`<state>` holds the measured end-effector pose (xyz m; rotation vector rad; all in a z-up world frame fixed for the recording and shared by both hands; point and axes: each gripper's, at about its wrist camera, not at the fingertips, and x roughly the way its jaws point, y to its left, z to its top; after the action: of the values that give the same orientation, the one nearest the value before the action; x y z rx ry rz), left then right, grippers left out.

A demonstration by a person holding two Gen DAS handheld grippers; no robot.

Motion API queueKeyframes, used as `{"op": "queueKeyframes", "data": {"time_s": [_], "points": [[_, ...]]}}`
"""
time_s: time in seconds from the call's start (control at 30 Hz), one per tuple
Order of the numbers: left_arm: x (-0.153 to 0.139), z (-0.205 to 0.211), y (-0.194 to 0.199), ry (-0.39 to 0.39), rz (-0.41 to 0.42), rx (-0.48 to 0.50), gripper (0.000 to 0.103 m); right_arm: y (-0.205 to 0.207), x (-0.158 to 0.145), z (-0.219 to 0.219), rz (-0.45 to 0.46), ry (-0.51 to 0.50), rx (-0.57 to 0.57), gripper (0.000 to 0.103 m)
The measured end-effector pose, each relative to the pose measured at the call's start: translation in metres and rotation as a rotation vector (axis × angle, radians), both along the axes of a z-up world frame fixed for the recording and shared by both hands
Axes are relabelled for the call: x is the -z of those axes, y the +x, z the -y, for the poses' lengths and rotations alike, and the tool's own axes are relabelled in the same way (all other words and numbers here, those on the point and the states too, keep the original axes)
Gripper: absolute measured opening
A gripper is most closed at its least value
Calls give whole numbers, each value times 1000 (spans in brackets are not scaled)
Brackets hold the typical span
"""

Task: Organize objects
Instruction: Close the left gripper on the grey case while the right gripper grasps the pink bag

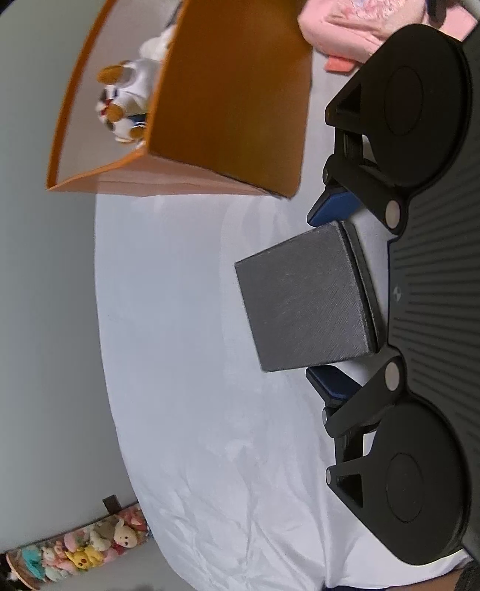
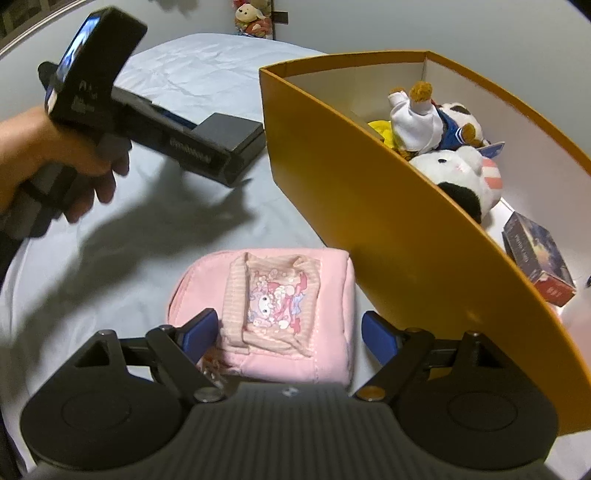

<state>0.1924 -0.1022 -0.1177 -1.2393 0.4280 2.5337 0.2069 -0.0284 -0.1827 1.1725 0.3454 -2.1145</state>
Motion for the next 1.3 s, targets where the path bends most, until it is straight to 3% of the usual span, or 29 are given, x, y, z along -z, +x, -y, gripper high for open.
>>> {"op": "queueKeyframes", "data": {"time_s": [0.3,0.47,0.67,1.03,1.3], "points": [[9,1,1,19,44,-33,93,-3,5,12,9,-4,-4,86],[6,3,7,30,48,-35,92,0,5,9,5,4,-8,72],[3,7,5,57,40,-36,92,1,0,6,24,-16,-7,66],[-21,3,31,79,2,-44,92,11,-21,-3,2,-40,9,64],[-59,-4,38,92,-61,-40,92,14,-56,-23,-58,-73,38,64]]}}
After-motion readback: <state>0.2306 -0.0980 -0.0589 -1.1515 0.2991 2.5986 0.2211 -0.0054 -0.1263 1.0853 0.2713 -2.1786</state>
